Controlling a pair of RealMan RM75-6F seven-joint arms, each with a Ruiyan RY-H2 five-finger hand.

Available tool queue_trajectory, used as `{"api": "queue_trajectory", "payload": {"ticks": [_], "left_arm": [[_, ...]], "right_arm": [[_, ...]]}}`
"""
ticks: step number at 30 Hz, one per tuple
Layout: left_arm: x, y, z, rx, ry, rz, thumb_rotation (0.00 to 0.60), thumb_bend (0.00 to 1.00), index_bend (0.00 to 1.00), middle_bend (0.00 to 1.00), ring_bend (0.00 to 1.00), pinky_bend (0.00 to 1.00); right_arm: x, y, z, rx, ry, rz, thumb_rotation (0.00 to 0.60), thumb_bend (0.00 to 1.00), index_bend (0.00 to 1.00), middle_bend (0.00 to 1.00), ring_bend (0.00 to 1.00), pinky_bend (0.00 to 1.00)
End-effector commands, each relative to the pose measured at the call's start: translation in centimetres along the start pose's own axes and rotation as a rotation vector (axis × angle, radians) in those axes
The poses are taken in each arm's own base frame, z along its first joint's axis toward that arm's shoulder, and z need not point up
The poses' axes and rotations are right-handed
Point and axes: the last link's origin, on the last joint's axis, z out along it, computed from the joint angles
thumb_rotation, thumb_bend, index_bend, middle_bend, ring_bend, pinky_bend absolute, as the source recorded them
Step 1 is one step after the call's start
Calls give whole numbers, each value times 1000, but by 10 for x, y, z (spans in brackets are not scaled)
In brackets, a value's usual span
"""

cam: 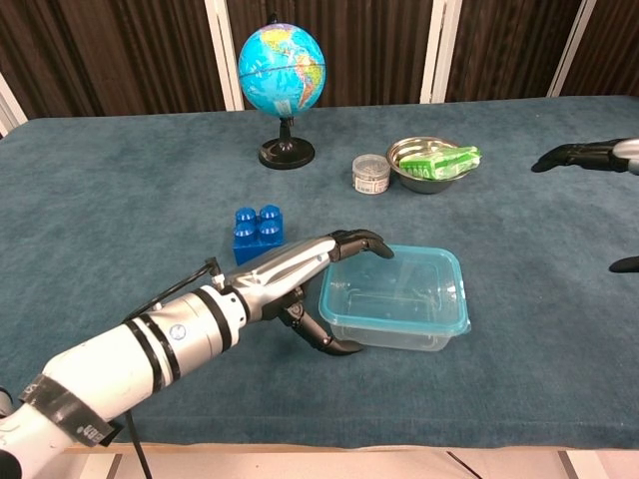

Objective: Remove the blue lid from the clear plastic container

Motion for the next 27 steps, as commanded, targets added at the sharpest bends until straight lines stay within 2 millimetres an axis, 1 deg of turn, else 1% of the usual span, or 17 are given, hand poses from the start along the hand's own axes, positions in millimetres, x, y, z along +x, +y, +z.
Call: {"api": "queue_trajectory", "payload": {"ticks": [1,2,3,4,5,7,9,12,16,19,22,24,27], "left_arm": [[-4,4,-1,-17,11,-3,600,201,468,374,154,246],[-4,4,-2,-20,15,-7,600,204,488,398,166,255],[-5,5,-2,-23,21,-9,600,207,501,415,175,260],[-6,5,-2,-24,24,-9,600,209,507,423,179,262],[-7,5,-2,-25,26,-11,600,211,515,432,182,265],[-8,4,-3,-25,32,-8,600,213,524,438,184,267],[-10,3,-4,-21,28,-11,600,214,526,439,184,270],[-9,2,-7,-19,31,-7,600,215,521,439,184,277],[-5,1,-8,-15,43,-6,600,215,520,442,184,283],[-3,1,-9,-13,48,-7,600,215,521,443,185,287],[-3,1,-11,-16,47,2,600,216,523,444,186,290],[-3,2,-13,-20,48,10,600,217,523,443,190,292],[-5,3,-15,-29,49,22,600,221,522,442,193,296]], "right_arm": [[-3,-15,7,60,44,-23,600,101,14,0,0,0],[-4,-20,8,79,56,-27,600,101,30,0,0,0],[-7,-28,10,110,69,-32,600,102,73,0,0,0],[-10,-35,11,141,73,-30,600,102,103,0,0,0],[-12,-42,12,174,73,-22,600,102,155,0,0,0],[-19,-57,14,243,78,-26,600,102,209,0,0,0],[-26,-71,17,301,88,-35,600,102,243,0,0,0],[-36,-87,18,366,67,-13,600,101,262,0,0,0],[-44,-98,17,404,48,-16,600,101,274,0,0,0],[-48,-105,17,420,40,4,600,102,302,0,0,0],[-50,-111,19,432,64,18,600,102,350,0,0,0],[-51,-114,20,441,77,19,600,101,399,0,0,0],[-53,-117,22,447,86,4,600,102,448,0,0,0]]}}
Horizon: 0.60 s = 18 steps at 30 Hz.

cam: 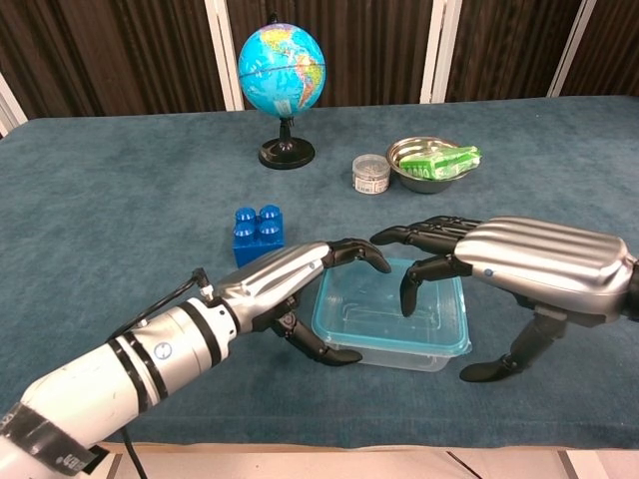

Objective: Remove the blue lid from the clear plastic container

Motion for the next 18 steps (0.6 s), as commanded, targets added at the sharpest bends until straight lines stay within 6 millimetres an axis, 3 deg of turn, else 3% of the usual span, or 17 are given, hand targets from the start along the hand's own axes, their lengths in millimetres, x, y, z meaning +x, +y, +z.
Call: {"api": "queue_trajectory", "payload": {"ticks": [1,18], "left_arm": [[-2,1,-2,-6,-2,8,600,222,521,442,193,297],[-5,0,-4,-6,-3,29,600,223,522,447,203,313]], "right_arm": [[-2,-2,1,6,7,-15,600,102,457,0,0,0],[-5,-4,5,-2,31,-26,600,101,541,0,0,0]]}}
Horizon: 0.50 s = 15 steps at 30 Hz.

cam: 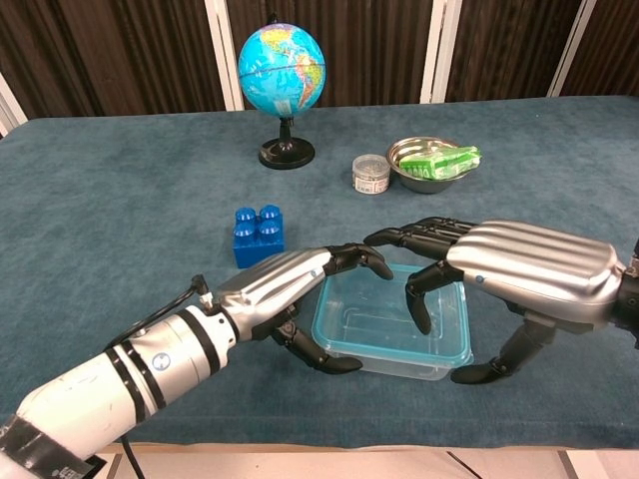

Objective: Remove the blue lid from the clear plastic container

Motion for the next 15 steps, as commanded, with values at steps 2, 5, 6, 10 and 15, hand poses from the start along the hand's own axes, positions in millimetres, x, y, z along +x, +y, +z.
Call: {"api": "queue_trajectory", "payload": {"ticks": [2,5,6,10,15], "left_arm": [[0,0,0,0,-2,0,600,223,524,447,205,314],[0,0,-1,-2,-2,4,600,222,525,448,207,320],[0,0,-1,-3,-2,3,600,221,525,448,208,322],[-1,0,-2,-5,-5,8,600,222,526,450,210,325],[-1,-1,-2,-4,-5,12,600,222,528,451,213,329]], "right_arm": [[0,-1,2,-4,4,4,600,106,553,0,0,0],[1,-1,3,-8,7,5,600,116,563,0,0,0],[1,-1,4,-9,10,2,600,116,563,0,0,0],[1,-2,6,-10,11,5,600,131,565,0,0,0],[3,-2,7,-14,21,15,600,138,568,0,0,0]]}}
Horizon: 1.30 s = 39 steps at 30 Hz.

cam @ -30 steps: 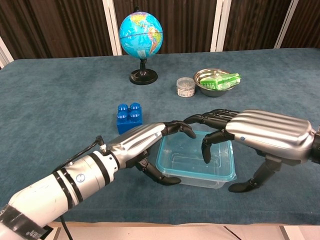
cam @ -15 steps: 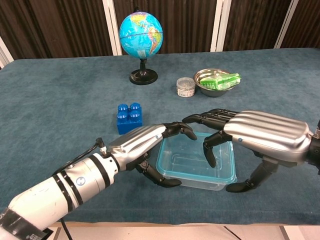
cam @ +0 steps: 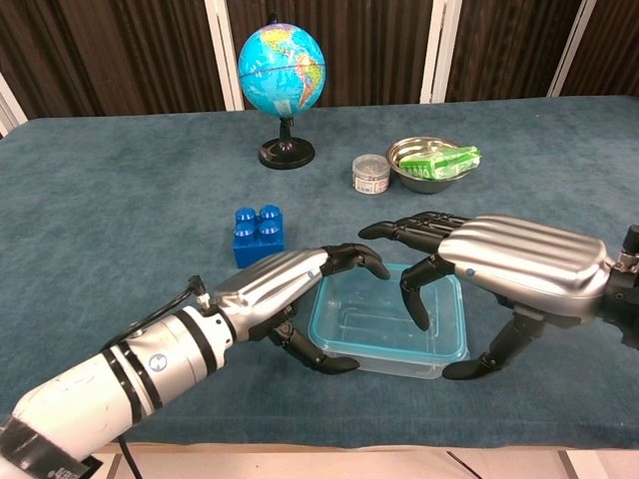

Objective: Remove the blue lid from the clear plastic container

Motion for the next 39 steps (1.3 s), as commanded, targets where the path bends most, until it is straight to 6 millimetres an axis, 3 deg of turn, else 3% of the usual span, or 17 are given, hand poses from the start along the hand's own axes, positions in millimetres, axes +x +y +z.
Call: {"api": "queue_trajectory", "payload": {"ticks": [1,11,21,32,39], "left_arm": [[0,0,0,-1,-1,2,600,222,529,451,215,330],[-3,0,-1,-3,-13,14,600,225,548,470,229,334],[-9,0,-1,-5,-30,33,600,245,676,622,294,343],[-16,-3,-2,-7,-52,66,600,252,709,656,317,347],[-13,-2,-4,-13,-42,64,600,251,709,657,318,347]], "right_arm": [[1,0,1,0,4,-1,600,138,568,0,0,0],[8,2,0,-9,22,-5,600,139,561,0,0,0],[14,3,-1,-16,35,-7,600,142,558,0,0,0],[24,3,-1,-17,61,-12,600,144,556,0,0,0],[20,2,5,1,104,-27,600,169,548,0,0,0]]}}
